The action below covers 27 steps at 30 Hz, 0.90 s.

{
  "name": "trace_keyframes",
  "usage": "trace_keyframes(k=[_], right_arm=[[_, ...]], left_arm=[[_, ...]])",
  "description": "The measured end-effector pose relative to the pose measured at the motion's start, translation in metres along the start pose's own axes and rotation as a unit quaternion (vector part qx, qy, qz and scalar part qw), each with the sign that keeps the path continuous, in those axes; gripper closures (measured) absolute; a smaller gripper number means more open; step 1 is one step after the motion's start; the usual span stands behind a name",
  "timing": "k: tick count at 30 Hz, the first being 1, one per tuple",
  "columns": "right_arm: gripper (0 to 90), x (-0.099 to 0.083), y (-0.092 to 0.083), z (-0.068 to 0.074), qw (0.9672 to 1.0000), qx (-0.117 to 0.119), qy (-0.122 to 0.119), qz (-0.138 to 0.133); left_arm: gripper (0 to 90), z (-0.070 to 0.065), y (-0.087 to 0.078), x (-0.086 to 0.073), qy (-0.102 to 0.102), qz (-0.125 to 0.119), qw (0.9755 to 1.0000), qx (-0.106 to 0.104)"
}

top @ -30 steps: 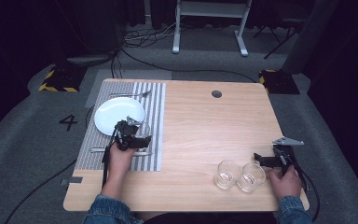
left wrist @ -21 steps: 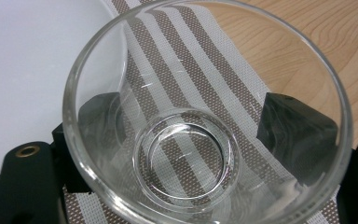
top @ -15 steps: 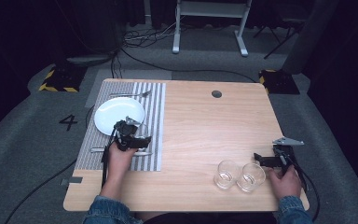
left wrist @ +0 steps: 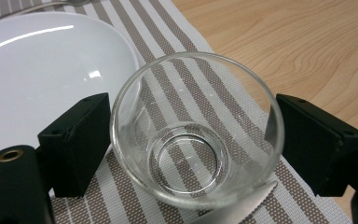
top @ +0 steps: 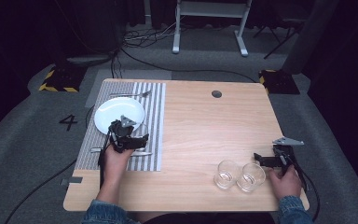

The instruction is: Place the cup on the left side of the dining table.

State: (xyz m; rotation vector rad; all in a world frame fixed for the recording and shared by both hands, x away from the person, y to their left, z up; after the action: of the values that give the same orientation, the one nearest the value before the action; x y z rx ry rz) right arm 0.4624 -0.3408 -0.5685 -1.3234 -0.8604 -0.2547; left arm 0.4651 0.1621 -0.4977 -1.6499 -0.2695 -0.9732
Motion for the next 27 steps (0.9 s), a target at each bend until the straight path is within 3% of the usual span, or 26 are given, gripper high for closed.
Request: trace_keyframes(k=[9,27], right_arm=[[0.7,0.0,0.0,0.0,1.0,0.0,0.0,0.0],[0.6,0.0,0.0,0.0,1.0,0.0,0.0,0.0]], left_arm=[[14.1,-0.002,-0.025,-0.007,-0.008,-0.014,0.9998,-0.01],[14.1,0.002,-0.063,-0.035,-0.017,-0.013,0.9996,-0.016]])
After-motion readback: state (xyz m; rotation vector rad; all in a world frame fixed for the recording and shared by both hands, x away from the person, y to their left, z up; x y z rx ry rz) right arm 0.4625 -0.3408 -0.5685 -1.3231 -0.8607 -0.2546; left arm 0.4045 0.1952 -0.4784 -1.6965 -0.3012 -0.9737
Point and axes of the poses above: each handheld gripper's, and its own axes: y roughly forward along the jaws, x roughly out of its top, z roughly to its left, the point moved 9 cm from there along y, roughly forward along the jaws, and after that the axes turned 3 degrees about z, right-handed, at the moved point
